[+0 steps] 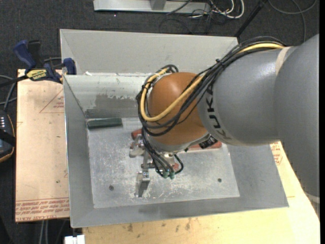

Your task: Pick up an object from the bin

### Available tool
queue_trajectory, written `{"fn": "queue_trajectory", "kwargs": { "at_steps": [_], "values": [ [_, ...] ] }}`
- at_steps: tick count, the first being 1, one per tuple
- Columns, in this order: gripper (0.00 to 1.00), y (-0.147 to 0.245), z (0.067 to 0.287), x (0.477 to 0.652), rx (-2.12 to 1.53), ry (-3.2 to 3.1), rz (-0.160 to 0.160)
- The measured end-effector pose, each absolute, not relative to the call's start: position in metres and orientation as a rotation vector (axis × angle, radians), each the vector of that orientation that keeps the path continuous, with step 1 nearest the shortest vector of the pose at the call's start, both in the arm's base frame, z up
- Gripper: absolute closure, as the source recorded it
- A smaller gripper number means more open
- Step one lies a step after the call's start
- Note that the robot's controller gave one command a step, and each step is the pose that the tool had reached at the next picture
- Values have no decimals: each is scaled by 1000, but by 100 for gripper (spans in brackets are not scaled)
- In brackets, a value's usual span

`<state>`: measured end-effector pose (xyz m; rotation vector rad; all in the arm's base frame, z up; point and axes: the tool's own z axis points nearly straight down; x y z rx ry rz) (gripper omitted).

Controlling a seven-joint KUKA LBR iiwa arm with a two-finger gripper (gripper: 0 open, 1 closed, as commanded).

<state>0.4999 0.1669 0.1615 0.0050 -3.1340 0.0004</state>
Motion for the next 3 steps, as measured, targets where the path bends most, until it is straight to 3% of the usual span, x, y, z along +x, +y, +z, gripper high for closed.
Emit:
{"fn": "queue_trajectory", "kwargs": {
  "at_steps": [1,2,3],
  "values": [
    [0,166,165,502,0,-3141,-1],
    [0,109,145,512,-25,-3142,-3],
    [100,116,101,537,-248,-3132,-2]
  ]
}}
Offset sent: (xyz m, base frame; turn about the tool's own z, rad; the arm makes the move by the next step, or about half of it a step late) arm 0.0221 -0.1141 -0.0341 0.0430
